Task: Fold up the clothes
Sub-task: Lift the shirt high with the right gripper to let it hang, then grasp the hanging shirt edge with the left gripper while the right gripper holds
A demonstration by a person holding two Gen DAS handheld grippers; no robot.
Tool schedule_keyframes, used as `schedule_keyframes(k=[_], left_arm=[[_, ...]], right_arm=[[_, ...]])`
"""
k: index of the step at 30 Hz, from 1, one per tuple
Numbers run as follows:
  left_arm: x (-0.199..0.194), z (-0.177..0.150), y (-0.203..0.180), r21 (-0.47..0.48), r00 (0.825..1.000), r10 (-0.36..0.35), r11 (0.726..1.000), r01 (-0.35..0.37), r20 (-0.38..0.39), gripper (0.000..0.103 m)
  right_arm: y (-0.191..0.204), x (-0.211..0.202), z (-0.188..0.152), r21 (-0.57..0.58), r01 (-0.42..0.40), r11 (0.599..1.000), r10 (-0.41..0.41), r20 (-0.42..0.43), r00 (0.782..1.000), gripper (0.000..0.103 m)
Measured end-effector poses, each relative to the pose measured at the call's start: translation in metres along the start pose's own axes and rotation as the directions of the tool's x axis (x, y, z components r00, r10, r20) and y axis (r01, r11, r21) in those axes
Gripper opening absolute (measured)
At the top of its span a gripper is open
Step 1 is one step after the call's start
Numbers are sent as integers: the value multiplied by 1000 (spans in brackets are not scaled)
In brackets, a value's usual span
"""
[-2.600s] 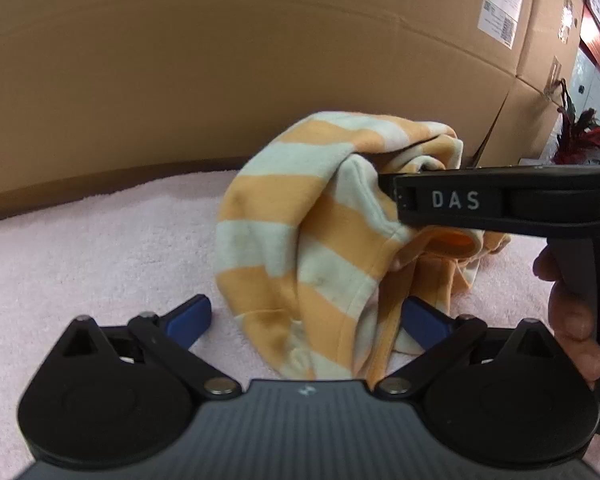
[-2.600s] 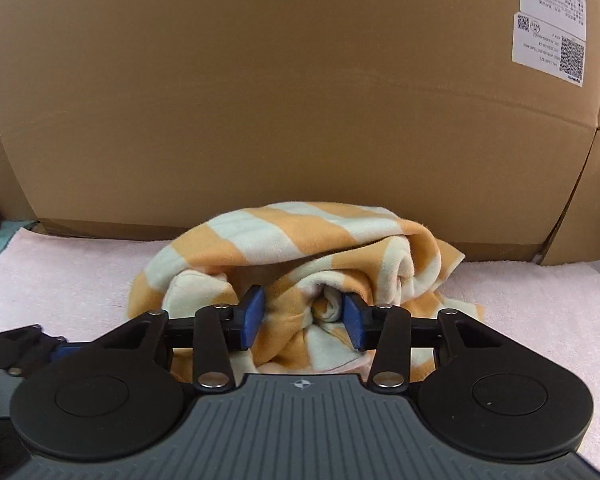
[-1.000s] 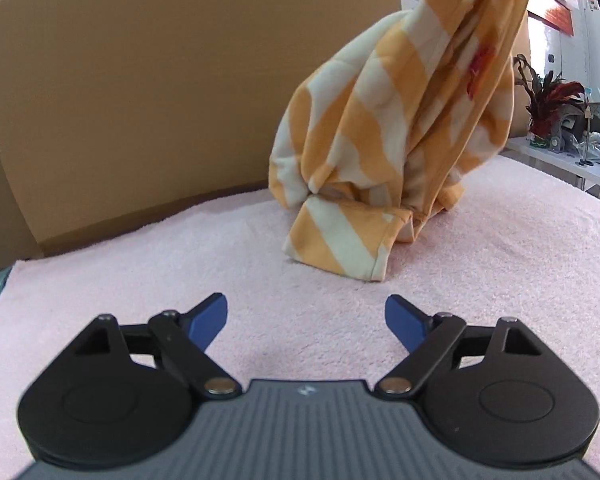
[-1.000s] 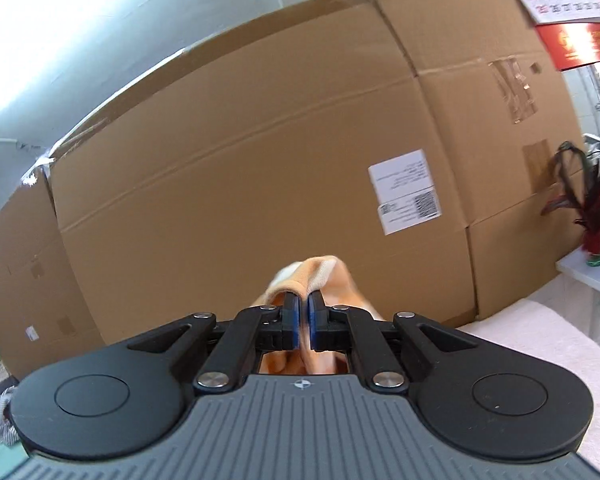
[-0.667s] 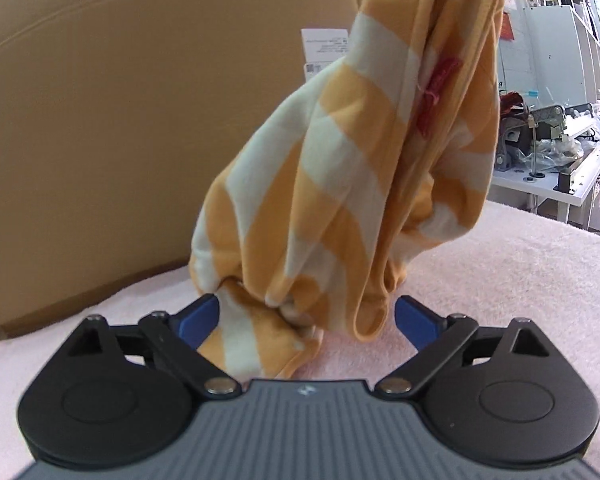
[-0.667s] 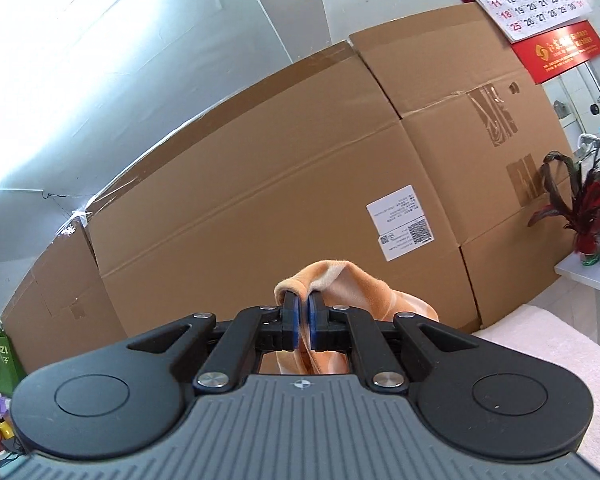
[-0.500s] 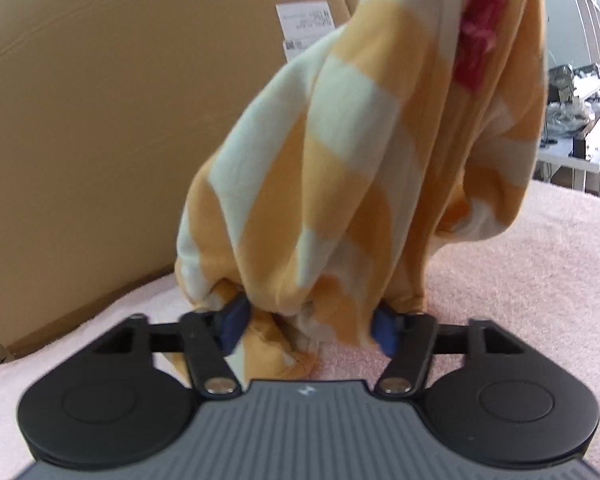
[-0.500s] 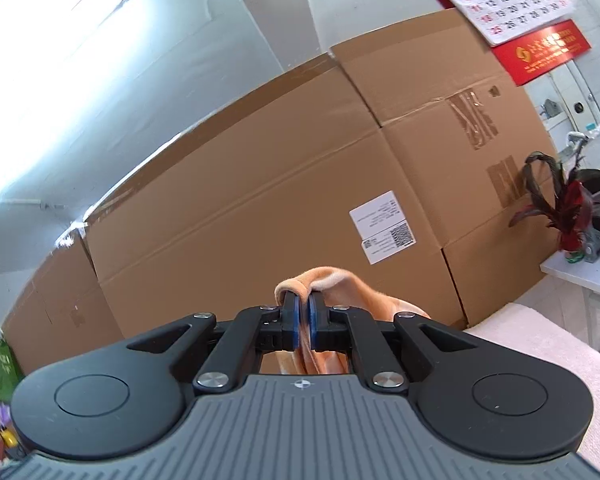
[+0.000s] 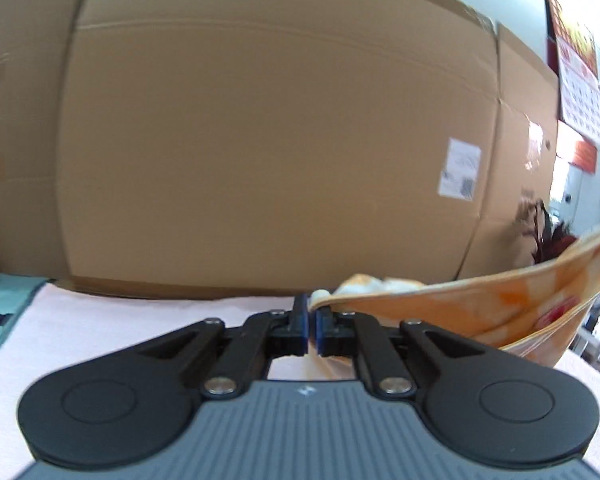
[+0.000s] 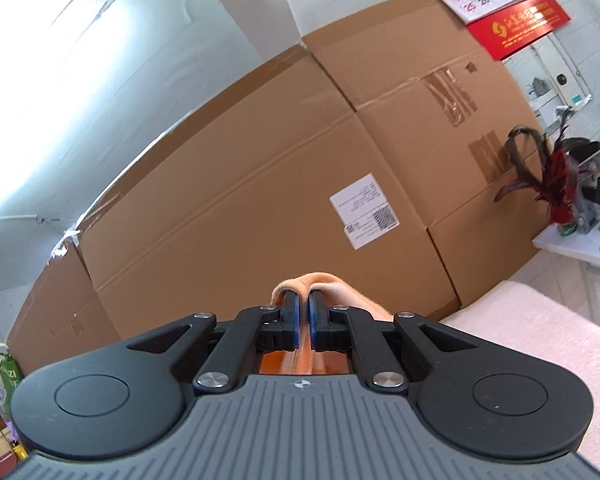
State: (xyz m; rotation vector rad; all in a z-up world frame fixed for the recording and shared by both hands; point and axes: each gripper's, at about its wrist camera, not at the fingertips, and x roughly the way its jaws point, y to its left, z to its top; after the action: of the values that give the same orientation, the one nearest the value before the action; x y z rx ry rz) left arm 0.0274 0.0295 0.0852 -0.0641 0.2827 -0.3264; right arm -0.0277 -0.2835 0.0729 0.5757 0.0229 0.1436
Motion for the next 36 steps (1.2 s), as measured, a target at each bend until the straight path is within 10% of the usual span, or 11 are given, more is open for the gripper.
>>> schedule_keyframes(k=[5, 7, 13, 18, 22, 28, 30, 31, 36], left_arm=[[-25, -14, 19, 86, 998, 70, 994, -70, -2, 25], [-21, -29, 24, 140, 992, 116, 984, -108, -55, 33], [-3, -73, 28, 224, 971, 158, 968, -116, -180, 37], [11, -85, 21, 261, 962, 177, 958, -121, -207, 39], [11, -90, 25, 225, 960, 153, 969, -100, -235, 45], [14, -97, 16, 224, 961, 129, 972, -73, -243, 47], [17, -101, 21, 206, 954, 139, 975, -85, -266, 38], [18, -103, 25, 190, 948, 142, 978, -90, -283, 22], [5, -96, 26, 154, 966, 49, 988, -9, -252, 16]], right_arm=[[11, 15, -27, -119, 17, 993, -35, -152, 988, 21], [15, 17, -43, -224, 62, 973, -107, -197, 975, 46], [10, 4, -71, -418, 77, 905, -219, -302, 928, 50], [4, -15, -72, -314, -201, 928, 20, -498, 867, 51], [4, -15, -67, -272, -161, 949, 29, -433, 901, 74], [28, 41, -106, -368, -7, 930, -174, -459, 871, 64], [30, 59, -120, -428, 50, 902, -274, -481, 833, 7], [23, 60, -118, -404, 80, 911, -286, -480, 829, 7], [-1, 13, -62, -194, 111, 975, -166, -296, 941, 7]])
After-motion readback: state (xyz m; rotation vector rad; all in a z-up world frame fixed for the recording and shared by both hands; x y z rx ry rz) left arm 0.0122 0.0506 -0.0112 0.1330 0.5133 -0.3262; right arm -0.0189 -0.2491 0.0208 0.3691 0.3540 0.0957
